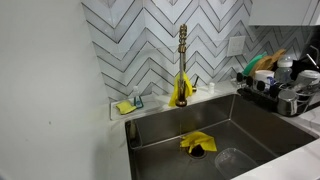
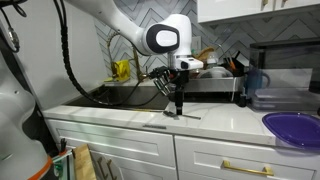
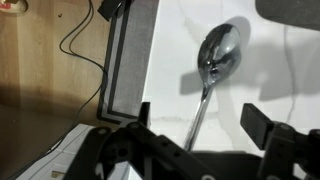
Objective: Put the silver spoon under the running faucet then place it back on the counter.
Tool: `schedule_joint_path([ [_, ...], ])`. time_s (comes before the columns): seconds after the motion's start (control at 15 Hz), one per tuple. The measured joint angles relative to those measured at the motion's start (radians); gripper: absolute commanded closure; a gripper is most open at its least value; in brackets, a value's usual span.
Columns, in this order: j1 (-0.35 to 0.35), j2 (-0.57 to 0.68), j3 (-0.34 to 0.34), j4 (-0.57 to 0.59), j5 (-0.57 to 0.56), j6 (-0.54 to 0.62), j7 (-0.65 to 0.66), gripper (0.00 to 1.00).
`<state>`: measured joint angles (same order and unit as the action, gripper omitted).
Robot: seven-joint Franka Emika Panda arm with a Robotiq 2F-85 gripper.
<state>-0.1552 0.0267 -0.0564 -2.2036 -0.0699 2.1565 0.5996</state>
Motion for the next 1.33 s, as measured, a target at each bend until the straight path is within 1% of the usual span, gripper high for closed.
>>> schedule_joint_path([
  [0.07,0.002,0.006,-0.002,0.0,0.004,0.001,0.0,0.43],
  [0.13,0.003,0.01,-0.004,0.0,0.007,0.002,0.0,0.43],
  [0.2,0.004,0.014,-0.006,0.0,0.011,0.003,0.0,0.34],
  [0.27,0.004,0.018,-0.007,0.0,0.015,0.006,0.0,0.18],
  [0.33,0.005,0.022,-0.007,0.0,0.021,0.01,0.0,0.17],
  [0.4,0.005,0.025,-0.008,0.0,0.029,0.017,0.0,0.12],
  [0.47,0.005,0.028,-0.01,0.0,0.037,0.024,0.0,0.04],
  [0.53,0.006,0.03,-0.011,0.0,0.044,0.03,0.0,0.05],
  [0.6,0.006,0.033,-0.012,0.0,0.049,0.038,0.0,0.13],
  [0.73,0.008,0.037,-0.016,0.0,0.059,0.05,0.0,0.34],
  [1.07,0.01,0.05,-0.02,0.0,0.076,0.062,0.0,0.72],
  [1.13,0.011,0.052,-0.02,0.001,0.08,0.062,0.0,0.81],
  [1.27,0.012,0.055,-0.021,0.002,0.089,0.063,0.0,0.94],
  [1.33,0.012,0.056,-0.021,0.003,0.095,0.063,0.0,0.99],
])
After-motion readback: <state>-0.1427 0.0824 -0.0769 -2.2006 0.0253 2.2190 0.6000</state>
